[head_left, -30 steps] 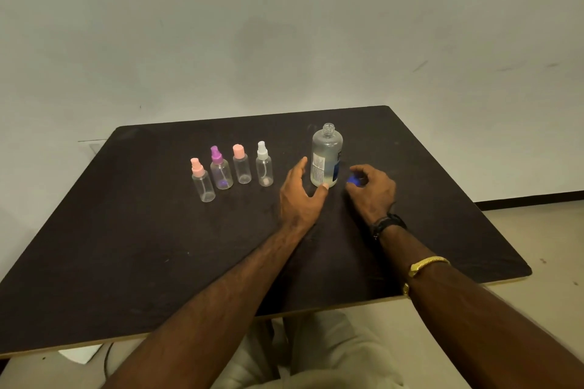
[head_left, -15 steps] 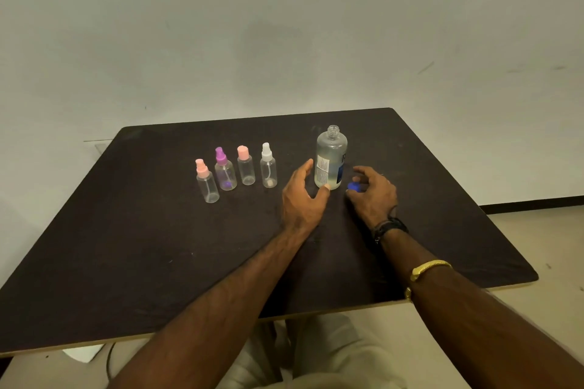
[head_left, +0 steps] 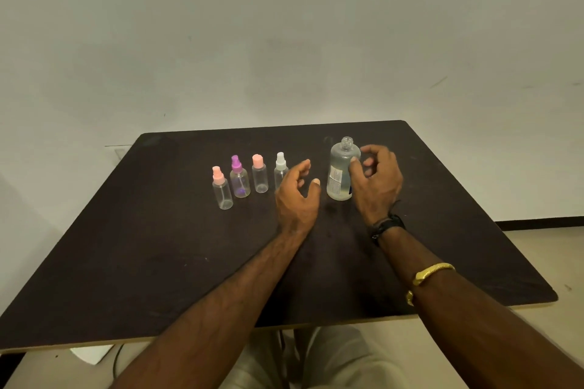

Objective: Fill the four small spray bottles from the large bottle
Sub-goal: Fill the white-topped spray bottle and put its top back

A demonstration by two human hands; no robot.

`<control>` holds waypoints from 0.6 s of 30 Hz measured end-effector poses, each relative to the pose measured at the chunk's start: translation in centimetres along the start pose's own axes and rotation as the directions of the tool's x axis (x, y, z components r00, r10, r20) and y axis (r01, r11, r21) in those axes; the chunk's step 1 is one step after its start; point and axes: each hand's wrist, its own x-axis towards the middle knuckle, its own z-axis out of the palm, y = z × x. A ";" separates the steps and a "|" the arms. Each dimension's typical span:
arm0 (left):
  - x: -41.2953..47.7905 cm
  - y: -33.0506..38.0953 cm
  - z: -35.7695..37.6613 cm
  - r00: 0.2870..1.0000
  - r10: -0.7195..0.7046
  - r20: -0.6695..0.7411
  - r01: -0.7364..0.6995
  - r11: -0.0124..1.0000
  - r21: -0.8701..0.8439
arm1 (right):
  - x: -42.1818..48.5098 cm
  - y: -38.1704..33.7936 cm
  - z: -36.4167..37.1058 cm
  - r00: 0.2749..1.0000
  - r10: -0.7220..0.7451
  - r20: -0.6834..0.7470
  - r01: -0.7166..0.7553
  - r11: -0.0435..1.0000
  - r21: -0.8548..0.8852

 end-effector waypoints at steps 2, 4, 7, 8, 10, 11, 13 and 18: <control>0.3 0.1 -0.5 1.000 0.005 -0.013 -0.005 1.000 -0.017 | -0.1 -1.0 0.6 0.999 -0.041 0.005 0.041 0.998 0.043; 0.5 0.1 -1.0 1.000 0.005 -0.013 -0.005 1.000 -0.011 | -0.3 -1.8 1.3 0.995 -0.084 0.055 0.080 0.995 0.066; 0.8 0.0 -1.8 1.000 -0.014 -0.026 0.014 1.000 0.013 | -0.8 -2.7 2.4 0.972 -0.185 0.143 0.177 0.982 0.068; 0.9 -0.2 -2.2 0.999 -0.011 -0.043 0.011 1.000 0.016 | -1.0 -3.1 3.0 0.964 -0.215 0.158 0.205 0.976 0.078; 1.0 -0.4 -2.6 0.997 0.004 -0.074 -0.003 1.000 0.012 | -1.3 -3.4 3.8 0.954 -0.234 0.188 0.220 0.971 0.091; 1.1 -0.7 -2.9 0.996 0.005 -0.092 -0.004 1.000 0.014 | -1.4 -3.6 4.4 0.950 -0.233 0.210 0.215 0.971 0.103; 1.2 -0.8 -3.6 0.993 0.003 -0.119 0.001 0.999 0.032 | -1.7 -3.6 5.5 0.937 -0.219 0.272 0.196 0.974 0.110; 1.4 -1.1 -4.7 0.991 -0.003 -0.131 0.011 0.998 0.063 | -2.4 -3.4 7.5 0.864 -0.158 0.479 0.166 0.986 0.026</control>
